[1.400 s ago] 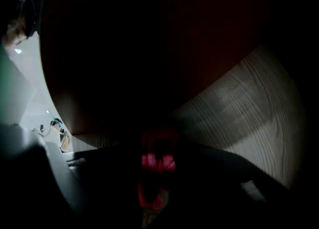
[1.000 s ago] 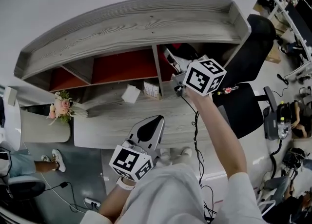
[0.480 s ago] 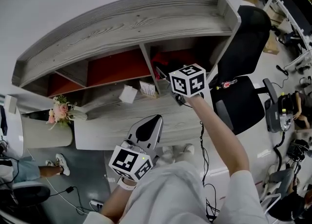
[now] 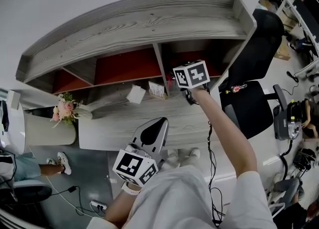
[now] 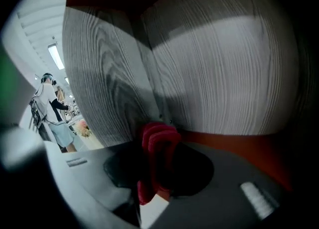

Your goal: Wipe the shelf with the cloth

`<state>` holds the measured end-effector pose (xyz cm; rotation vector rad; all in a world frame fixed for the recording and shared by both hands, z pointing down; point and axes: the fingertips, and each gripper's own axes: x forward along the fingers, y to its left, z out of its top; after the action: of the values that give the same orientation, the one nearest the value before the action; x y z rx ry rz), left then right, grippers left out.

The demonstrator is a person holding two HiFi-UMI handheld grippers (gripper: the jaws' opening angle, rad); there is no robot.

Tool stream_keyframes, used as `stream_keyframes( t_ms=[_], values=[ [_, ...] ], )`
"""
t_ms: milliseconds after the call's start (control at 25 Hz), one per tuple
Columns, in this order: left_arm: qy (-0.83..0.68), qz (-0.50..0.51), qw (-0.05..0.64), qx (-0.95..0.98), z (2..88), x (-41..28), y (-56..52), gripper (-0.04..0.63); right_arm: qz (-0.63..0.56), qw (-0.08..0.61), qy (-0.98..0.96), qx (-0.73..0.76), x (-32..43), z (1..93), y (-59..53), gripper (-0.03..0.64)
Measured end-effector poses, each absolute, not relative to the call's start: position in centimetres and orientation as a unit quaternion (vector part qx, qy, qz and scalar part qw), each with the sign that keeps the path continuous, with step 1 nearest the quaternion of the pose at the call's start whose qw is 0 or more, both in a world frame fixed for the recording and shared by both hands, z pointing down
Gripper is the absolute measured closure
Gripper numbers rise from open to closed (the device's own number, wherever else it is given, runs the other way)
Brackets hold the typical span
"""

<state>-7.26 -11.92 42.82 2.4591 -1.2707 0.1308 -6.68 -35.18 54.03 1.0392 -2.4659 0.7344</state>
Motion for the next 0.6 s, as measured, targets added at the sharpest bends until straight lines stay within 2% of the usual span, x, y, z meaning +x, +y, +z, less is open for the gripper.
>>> stream_keyframes(
  t_ms=[200,600],
  values=[
    [-0.458,0.053,0.185,0.868,43.3,-8.2,-11.7,0.589,0.254,0.194,-0.868,0.38,-6.8,54.1,-37.4,0.495],
    [-0.477,0.054,0.178,0.859,42.5,-9.7,-12.1,0.589,0.233,0.175,-0.871,0.396,-6.9,53.8,-40.7,0.495]
  ],
)
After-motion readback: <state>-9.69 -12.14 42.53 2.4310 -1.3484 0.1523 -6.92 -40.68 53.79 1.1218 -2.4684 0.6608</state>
